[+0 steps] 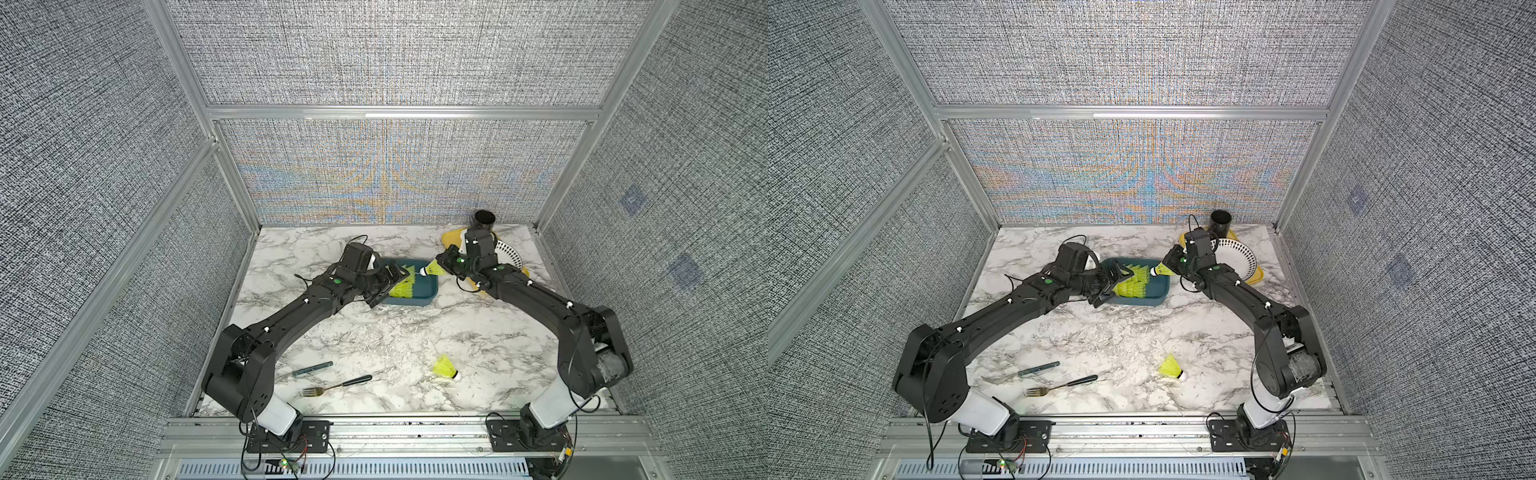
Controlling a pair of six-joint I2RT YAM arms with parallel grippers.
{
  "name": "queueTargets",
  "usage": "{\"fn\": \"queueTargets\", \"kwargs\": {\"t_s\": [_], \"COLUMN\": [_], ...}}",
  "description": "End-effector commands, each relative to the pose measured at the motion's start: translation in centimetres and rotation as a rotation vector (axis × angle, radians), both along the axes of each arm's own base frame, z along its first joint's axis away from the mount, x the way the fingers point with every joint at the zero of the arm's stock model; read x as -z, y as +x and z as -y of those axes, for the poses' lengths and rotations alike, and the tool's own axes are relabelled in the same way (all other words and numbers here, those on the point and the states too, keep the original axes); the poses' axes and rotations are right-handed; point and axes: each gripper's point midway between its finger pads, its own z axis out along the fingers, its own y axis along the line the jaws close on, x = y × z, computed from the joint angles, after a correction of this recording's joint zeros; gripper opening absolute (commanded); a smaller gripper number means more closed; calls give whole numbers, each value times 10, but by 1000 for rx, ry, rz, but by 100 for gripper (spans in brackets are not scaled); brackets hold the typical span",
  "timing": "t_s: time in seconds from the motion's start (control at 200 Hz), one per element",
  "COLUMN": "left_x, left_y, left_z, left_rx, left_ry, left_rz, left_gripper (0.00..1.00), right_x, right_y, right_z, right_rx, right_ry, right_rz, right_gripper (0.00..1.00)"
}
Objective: Put the shuttlecocks into the storage box
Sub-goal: Place the shuttlecock in the storage box.
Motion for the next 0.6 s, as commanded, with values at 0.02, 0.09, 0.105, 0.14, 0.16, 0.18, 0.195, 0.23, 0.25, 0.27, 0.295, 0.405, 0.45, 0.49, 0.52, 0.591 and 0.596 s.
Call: {"fn": "queueTargets", "kwargs": {"t_s": [0.02, 0.09, 0.105, 0.14, 0.16, 0.18, 0.195, 0.23, 0.25, 0.27, 0.295, 0.405, 0.45, 0.49, 0.52, 0.591, 0.596], "left_x": [-3, -2, -2, -2, -3, -2, -2, -2, -2, -3, -2, -4, -5, -5, -5, -5, -4], "left_y": [4, 3, 4, 4, 4, 4, 4, 4, 5, 4, 5, 6, 5, 5, 4, 4, 4], "left_z": [-2, -3, -3, -4, -4, -4, -4, -5, -5, -5, -6, -8, -8, -8, -8, -9, -9], "left_rx": [-12, -10, -12, -14, -15, -16, -15, -17, -19, -18, -20, -28, -28, -28, -27, -28, -28], "left_ry": [-7, -7, -6, -5, -6, -5, -5, -5, -6, -5, -5, -10, -10, -11, -12, -11, -10], "left_rz": [20, 20, 22, 22, 22, 23, 21, 23, 24, 27, 29, 39, 42, 40, 41, 41, 41], "left_gripper": [100, 100, 100, 100, 100, 100, 100, 100, 100, 100, 100, 100, 100, 100, 100, 100, 100], "right_x": [-6, -2, -1, 0, 1, 2, 4, 7, 8, 9, 11, 17, 18, 20, 22, 23, 24], "right_y": [12, 14, 14, 15, 15, 15, 16, 16, 16, 16, 16, 16, 17, 18, 18, 20, 21], "right_z": [-5, -6, -7, -7, -8, -8, -9, -10, -10, -10, -10, -11, -10, -11, -11, -11, -11], "right_rx": [28, 34, 35, 40, 40, 41, 43, 45, 47, 47, 53, 65, 69, 72, 73, 81, 81], "right_ry": [-4, -20, -23, -32, -35, -39, -45, -55, -60, -64, -69, -86, -91, -97, -102, -112, -112], "right_rz": [35, 27, 26, 24, 22, 18, 14, 8, 6, 5, 2, -2, -2, -5, -9, -10, -10], "right_gripper": [0, 0, 0, 0, 0, 0, 0, 0, 0, 0, 0, 0, 0, 0, 0, 0, 0]}}
